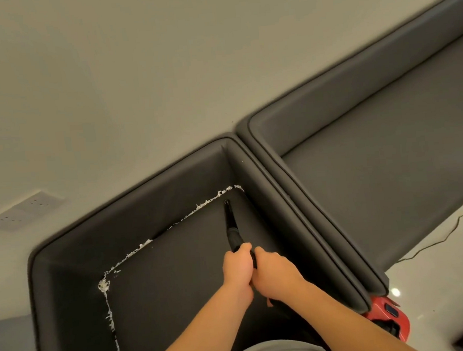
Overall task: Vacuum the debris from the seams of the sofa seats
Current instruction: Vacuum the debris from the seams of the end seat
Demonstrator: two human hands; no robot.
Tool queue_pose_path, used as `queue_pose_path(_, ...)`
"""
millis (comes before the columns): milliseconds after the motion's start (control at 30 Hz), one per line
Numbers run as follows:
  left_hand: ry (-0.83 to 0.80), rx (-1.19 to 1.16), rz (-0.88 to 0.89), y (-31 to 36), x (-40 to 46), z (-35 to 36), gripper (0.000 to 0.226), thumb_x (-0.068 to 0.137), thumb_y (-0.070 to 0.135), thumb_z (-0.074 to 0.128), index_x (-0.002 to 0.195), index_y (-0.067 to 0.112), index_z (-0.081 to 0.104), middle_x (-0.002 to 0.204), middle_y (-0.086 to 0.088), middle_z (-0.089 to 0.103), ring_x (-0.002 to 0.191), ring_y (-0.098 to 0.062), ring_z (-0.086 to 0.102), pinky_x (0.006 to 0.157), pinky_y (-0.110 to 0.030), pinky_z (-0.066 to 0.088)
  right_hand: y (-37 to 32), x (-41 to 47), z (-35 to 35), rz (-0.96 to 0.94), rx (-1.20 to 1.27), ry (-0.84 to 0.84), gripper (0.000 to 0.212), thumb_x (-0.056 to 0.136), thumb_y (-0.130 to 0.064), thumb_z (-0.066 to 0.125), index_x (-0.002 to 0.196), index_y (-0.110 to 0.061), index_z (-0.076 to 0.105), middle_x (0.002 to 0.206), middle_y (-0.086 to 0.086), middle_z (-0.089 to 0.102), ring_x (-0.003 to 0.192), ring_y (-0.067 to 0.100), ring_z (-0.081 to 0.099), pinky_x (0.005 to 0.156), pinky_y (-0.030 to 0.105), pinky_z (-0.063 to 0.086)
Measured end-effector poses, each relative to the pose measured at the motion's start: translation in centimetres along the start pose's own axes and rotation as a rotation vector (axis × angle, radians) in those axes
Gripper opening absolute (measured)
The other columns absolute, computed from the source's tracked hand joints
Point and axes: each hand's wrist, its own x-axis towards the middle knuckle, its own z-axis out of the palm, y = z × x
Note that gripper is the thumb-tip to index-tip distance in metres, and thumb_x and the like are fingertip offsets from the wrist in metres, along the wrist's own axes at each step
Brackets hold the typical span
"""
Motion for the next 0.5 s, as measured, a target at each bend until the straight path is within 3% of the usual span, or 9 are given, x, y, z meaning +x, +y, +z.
queue_pose_path(100, -0.066, 0.002, 0.035, 0.3, -0.4, 0.9, 0.02, 0.102, 0.028, 0.053, 0.117, 0.018, 0.058, 0.109, -0.011, 0.066, 0.094, -0.026, 0.066, 0.08, -0.042, 0.058, 0.9, 0.9, -1.3, 0.08, 0.161, 0.029, 0.021, 0.101, -0.035, 0.05, 0.109, -0.016, 0.05, 0.094, 0.004, 0.069, 0.072, 0.021, 0.073, 0.07, 0.037, 0.063)
queue_pose_path(200, -0.118, 0.049, 0.086, 0.6, -0.7, 2.1, 0.018, 0.106, 0.031, 0.046, 0.111, 0.022, 0.06, 0.098, -0.009, 0.066, 0.083, -0.025, 0.064, 0.072, -0.041, 0.056, 2.4, 2.9, -2.6, 0.128, 0.28, 0.083, 0.032, 0.102, -0.046, 0.047, 0.1, -0.014, 0.051, 0.094, 0.006, 0.068, 0.078, 0.02, 0.067, 0.076, 0.04, 0.059)
queue_pose_path(333, -0.149, 0.078, 0.076, 1.3, -0.3, 3.3, 0.021, 0.107, 0.03, 0.042, 0.107, 0.026, 0.063, 0.094, -0.006, 0.067, 0.086, -0.019, 0.066, 0.083, -0.041, 0.06, 3.2, 5.3, -3.4, 0.172, 0.438, 0.121, 0.047, 0.1, -0.057, 0.047, 0.097, -0.011, 0.054, 0.092, 0.006, 0.064, 0.079, 0.019, 0.063, 0.078, 0.039, 0.055)
queue_pose_path(500, -0.081, 0.051, 0.004, 1.8, 0.5, 3.2, 0.03, 0.108, 0.034, 0.036, 0.117, 0.019, 0.061, 0.101, -0.007, 0.067, 0.09, -0.019, 0.065, 0.078, -0.038, 0.059, 2.0, 6.6, -3.1, 0.142, 0.269, 0.079, 0.044, 0.1, -0.056, 0.047, 0.103, -0.012, 0.05, 0.097, 0.005, 0.064, 0.081, 0.021, 0.061, 0.067, 0.034, 0.048)
